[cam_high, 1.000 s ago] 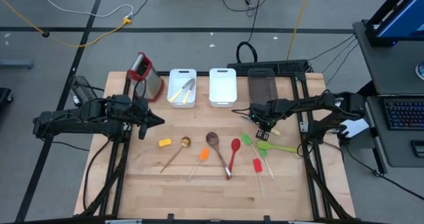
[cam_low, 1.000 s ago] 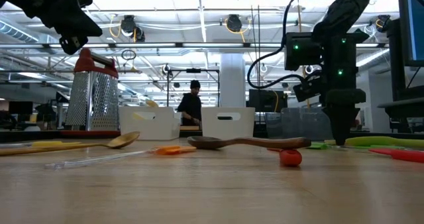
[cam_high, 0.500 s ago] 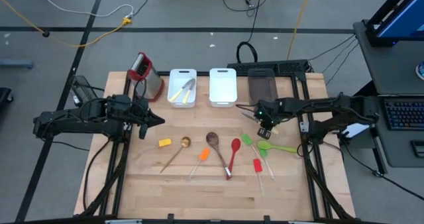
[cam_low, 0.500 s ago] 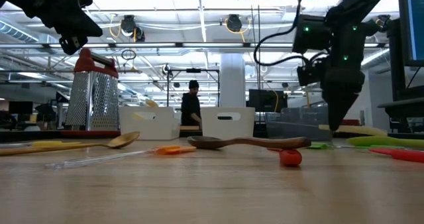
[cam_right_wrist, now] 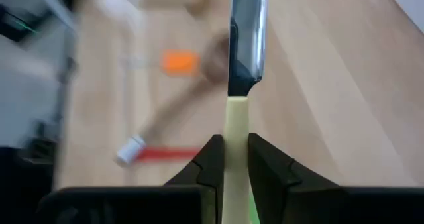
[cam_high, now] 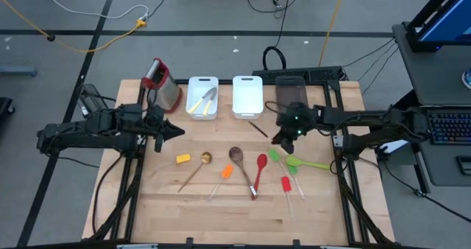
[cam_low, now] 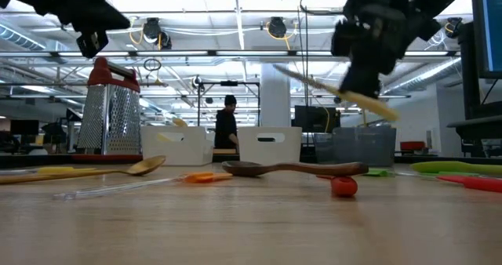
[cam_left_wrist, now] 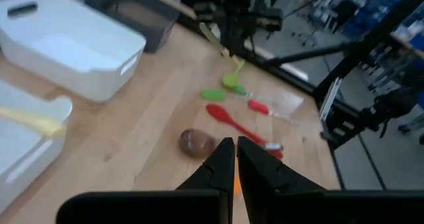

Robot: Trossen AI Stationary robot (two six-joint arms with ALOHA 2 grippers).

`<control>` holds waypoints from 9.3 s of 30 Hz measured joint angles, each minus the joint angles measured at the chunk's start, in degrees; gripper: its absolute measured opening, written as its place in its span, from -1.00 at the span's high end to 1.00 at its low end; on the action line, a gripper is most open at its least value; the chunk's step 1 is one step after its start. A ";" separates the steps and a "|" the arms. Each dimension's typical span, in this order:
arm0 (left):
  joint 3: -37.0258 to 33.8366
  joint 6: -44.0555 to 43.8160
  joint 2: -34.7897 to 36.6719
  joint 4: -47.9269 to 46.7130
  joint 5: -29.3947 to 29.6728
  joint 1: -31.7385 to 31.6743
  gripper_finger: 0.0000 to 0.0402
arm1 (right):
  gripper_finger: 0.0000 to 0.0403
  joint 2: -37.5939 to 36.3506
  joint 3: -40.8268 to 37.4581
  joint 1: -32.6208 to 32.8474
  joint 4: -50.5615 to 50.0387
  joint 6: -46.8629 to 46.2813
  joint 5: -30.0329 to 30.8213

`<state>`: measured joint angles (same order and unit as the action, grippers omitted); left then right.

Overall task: Pick & Place Kitchen Items
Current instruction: Put the yellow knife into the left white bin

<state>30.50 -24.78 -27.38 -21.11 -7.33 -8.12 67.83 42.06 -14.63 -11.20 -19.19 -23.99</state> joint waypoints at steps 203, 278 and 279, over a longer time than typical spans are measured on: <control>15.08 -15.24 -61.13 49.20 2.69 9.05 0.74 | 0.19 17.35 1.81 6.50 53.12 -11.64 7.50; 66.35 -7.27 -81.95 -68.75 -13.95 -30.44 0.74 | 1.00 17.33 1.79 -8.89 37.59 -7.30 -10.87; 66.83 -7.29 -82.60 -68.81 -15.10 -30.71 0.74 | 1.00 17.33 1.79 -8.88 37.60 -7.12 -11.03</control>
<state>97.33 -32.07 -109.97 -89.92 -22.43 -38.83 85.17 43.86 -23.52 26.40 -26.31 -35.01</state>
